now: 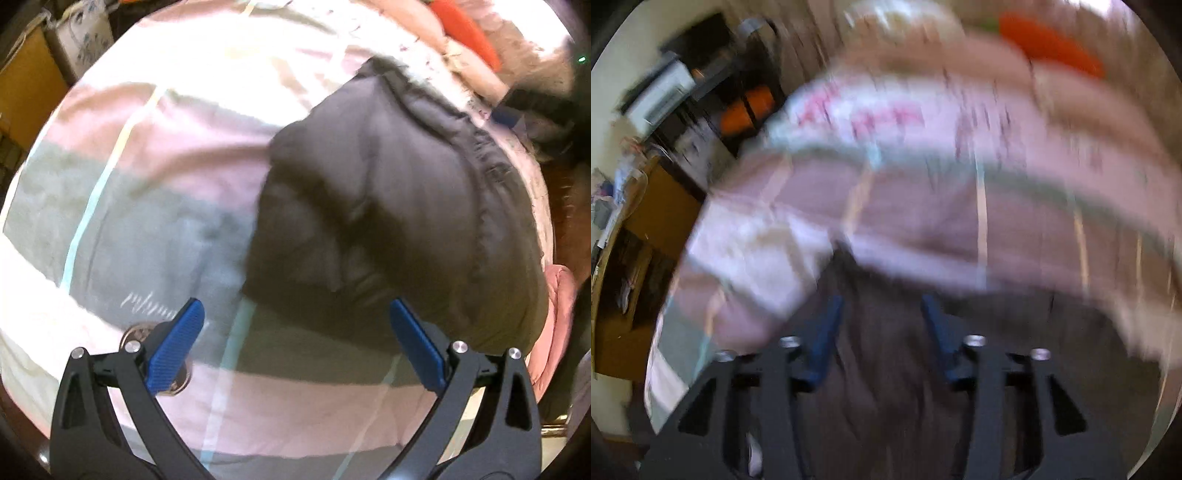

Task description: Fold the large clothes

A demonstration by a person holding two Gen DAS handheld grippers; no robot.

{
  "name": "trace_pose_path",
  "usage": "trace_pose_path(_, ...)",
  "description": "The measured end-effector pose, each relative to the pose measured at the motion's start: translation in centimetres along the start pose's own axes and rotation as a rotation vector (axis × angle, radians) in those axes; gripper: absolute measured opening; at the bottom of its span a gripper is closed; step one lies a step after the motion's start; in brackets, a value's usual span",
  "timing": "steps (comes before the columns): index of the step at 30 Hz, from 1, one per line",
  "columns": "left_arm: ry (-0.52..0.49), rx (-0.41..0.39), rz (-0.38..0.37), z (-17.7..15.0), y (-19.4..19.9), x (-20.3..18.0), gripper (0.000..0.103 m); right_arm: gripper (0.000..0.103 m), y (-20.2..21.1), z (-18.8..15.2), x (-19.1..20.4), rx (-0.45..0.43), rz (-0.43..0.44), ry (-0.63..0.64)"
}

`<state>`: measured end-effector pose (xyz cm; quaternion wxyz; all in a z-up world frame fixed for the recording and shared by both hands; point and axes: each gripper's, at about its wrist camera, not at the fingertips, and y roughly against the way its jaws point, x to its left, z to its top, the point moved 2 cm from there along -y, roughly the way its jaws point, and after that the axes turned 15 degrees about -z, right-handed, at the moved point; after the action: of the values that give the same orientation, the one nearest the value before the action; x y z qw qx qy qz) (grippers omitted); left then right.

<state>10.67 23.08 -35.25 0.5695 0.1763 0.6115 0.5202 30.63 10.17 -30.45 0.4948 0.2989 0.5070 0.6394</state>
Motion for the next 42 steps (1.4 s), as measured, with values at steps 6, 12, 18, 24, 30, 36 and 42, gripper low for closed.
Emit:
trace_pose_path(6,-0.061,0.116,0.087,0.3,-6.4,-2.5,0.101,0.042,-6.5,1.3,1.4,-0.058,-0.177,0.008)
trace_pose_path(12,-0.019,0.133,0.102,0.3,-6.9,-3.0,0.101,0.042,-1.6,2.8,-6.2,-0.194,0.041,-0.273)
trace_pose_path(18,-0.099,-0.045,0.107,1.9,-2.3,-9.0,0.101,0.063,2.4,-6.9,-16.8,-0.233,-0.118,-0.292)
trace_pose_path(24,-0.206,0.009,0.097,2.0,-5.0,-17.0,0.101,0.069,-5.4,-9.3,-20.1,0.041,-0.083,-0.210)
trace_pose_path(30,-0.324,0.020,0.112,-0.4,-6.6,-23.0,0.101,0.070,2.2,-14.3,-27.3,-0.169,-0.035,-0.412)
trace_pose_path(36,-0.528,-0.010,0.321,0.4,-12.5,-28.2,0.101,0.073,-2.7,-24.8,-35.5,-0.012,0.004,-0.492)
trace_pose_path(42,-0.328,0.038,0.284,3.2,-14.1,-26.6,0.101,0.073,-2.1,-31.1,-40.7,-0.007,0.083,-0.675)
